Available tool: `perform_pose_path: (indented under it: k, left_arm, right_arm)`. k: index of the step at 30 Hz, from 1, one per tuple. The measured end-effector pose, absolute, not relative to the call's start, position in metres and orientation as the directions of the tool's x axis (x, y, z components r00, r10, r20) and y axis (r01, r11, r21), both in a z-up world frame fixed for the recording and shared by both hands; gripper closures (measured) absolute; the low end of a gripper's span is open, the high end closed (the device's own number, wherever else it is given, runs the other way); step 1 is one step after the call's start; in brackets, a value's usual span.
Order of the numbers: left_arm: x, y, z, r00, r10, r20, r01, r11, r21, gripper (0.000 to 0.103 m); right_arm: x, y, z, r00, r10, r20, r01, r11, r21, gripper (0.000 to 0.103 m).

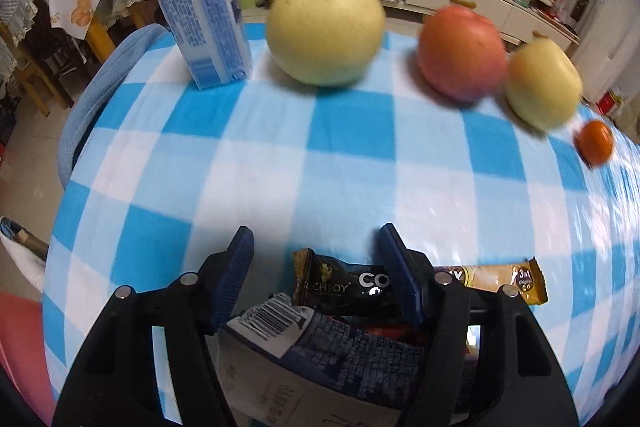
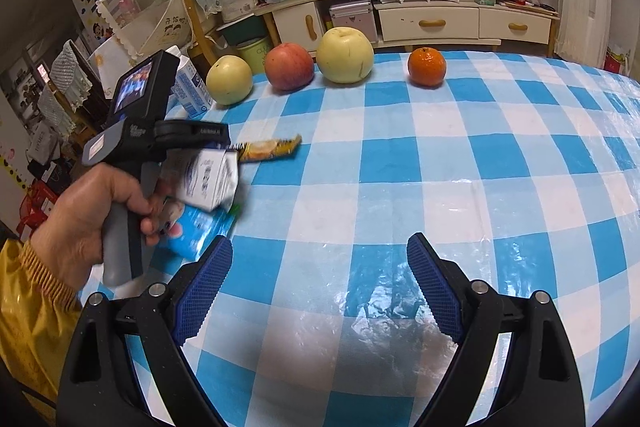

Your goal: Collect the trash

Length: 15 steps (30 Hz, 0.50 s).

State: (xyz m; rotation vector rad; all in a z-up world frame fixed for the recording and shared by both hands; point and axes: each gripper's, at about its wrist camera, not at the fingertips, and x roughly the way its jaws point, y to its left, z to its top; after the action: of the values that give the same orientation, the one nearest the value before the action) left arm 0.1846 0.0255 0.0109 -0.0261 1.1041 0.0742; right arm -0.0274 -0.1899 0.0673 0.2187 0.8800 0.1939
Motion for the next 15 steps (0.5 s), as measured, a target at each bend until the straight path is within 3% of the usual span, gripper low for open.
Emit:
perform_pose_path:
  k: [8,11,15]
  left_arm:
    - [0.099,-0.013,0.009,0.465,-0.066,-0.883,0.146,0.989,0.003,0.037]
    - [0.068,-0.022,0.011,0.432,-0.163,-0.887,0.257,0.965,-0.052,0.036]
    - [0.03,-0.006,0.036,0.495,-0.198,-0.846,0.255,0.964,-0.077,0.035]
  right_arm:
    - [-0.03,-0.197,0.064,0.612,0.256,-0.749,-0.087,0.962,0.258,0.015]
    - [-0.032,-0.197,0.063,0.608,0.247,-0.755,-0.106,0.967,0.23,0.015]
    - [-0.034,-0.194,0.057,0.572,0.289,-0.768,-0.143,0.957,0.254,0.015]
